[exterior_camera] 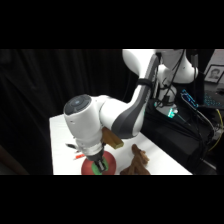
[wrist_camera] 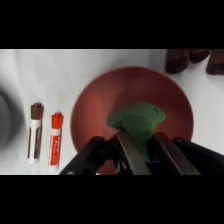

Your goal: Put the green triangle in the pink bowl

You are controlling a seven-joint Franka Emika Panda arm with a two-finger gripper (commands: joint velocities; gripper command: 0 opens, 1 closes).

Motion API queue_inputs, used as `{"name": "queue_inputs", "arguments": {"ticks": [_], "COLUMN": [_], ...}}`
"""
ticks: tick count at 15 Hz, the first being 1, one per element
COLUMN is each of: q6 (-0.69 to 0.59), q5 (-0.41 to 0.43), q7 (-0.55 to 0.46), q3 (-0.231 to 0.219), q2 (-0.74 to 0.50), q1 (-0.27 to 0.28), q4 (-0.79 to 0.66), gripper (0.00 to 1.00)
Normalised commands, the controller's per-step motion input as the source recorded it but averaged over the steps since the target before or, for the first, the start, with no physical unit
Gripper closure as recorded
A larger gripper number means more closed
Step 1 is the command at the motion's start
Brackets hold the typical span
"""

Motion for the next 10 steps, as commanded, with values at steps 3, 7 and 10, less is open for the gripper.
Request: {"name": "queue_inputs", "arguments": {"ticks": [3,7,10], "q6": [0.06,0.03,0.01], "q5": [0.049,0.046,0.040], "q7": [-0.03,-0.03,-0.03], "q3": [-0.122,-0.095,-0.084], "q2": [0.12,0.09,0.05], "q1": [0.096,0.089,0.085], "q4": [0.18,0.16,0.14], "gripper": [0.50,0.16,0.00]}}
